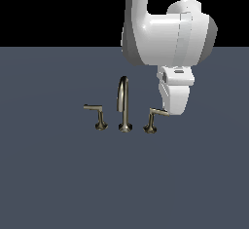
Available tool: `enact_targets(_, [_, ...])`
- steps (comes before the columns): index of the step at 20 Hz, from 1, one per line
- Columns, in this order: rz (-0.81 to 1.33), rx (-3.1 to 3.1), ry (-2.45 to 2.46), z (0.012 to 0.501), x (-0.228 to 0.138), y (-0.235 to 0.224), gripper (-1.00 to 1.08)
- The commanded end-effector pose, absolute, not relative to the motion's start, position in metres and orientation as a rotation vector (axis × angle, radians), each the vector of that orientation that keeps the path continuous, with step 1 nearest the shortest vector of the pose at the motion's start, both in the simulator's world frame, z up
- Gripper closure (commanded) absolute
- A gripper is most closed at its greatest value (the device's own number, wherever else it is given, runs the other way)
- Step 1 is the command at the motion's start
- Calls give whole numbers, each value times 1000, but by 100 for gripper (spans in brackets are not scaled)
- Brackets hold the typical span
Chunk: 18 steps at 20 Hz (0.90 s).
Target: Turn on the faucet by rotating a designated handle.
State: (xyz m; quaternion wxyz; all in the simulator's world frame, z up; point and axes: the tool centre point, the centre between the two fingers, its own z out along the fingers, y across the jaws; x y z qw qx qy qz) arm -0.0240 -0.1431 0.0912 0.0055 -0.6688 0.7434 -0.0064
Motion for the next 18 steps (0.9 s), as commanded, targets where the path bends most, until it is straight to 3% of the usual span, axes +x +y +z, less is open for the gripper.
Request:
enact_targets(1, [-7,-2097,2333,91,-36,-140,108])
enact_targets(10, [0,-2093,2342,91,-68,-134,108])
enact_targets(12, [-14,-2083,2345,91,-61,-139,108])
enact_targets(18, [-7,-2088,2344,91,-74,-115,108])
